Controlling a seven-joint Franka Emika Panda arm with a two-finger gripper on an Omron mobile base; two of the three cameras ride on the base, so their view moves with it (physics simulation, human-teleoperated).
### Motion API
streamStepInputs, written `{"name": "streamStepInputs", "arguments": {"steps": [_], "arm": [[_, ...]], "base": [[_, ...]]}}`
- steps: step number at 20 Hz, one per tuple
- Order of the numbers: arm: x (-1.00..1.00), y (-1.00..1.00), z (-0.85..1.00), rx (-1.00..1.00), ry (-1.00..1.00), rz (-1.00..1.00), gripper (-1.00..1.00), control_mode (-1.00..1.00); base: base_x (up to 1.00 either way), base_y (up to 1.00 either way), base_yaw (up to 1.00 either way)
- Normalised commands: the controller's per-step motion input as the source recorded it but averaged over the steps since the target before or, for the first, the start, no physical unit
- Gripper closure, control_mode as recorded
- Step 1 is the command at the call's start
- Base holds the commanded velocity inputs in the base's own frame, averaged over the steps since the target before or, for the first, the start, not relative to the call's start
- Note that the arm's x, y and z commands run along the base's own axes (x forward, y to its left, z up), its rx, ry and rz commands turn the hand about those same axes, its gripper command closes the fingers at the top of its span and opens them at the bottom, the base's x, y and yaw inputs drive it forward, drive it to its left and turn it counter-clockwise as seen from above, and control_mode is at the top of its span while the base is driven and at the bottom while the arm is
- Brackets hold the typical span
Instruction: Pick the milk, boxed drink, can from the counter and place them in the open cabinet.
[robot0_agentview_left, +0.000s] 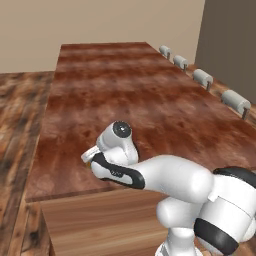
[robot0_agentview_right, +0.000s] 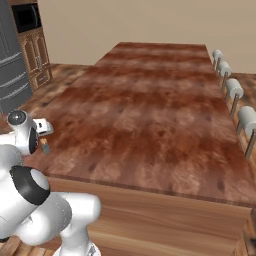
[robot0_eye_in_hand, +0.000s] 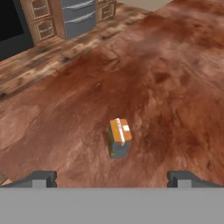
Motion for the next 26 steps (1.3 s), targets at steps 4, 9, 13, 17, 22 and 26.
{"name": "streamStepInputs", "arguments": {"steps": [4, 9, 13, 17, 22, 26], "arm": [[0.20, 0.00, -0.27, 0.00, 0.00, 0.00, -1.00, -1.00], [0.31, 0.00, -0.25, 0.00, 0.00, 0.00, -1.00, -1.00], [0.48, 0.06, -0.22, 0.00, 0.00, 0.00, -1.00, -1.00], [0.43, 0.21, -0.19, 0.00, 0.00, 0.00, -1.00, -1.00], [0.08, 0.59, -0.20, -0.01, 0.01, 0.00, -1.00, -1.00], [0.00, 0.39, -0.07, -0.02, 0.01, 0.00, -1.00, -1.00]], "base": [[0.00, 0.00, 0.00], [0.00, 0.00, 0.00], [0.00, 0.00, 0.00], [0.00, 0.00, 0.00], [0.00, 0.00, 0.00], [0.00, 0.00, 0.00]]}}
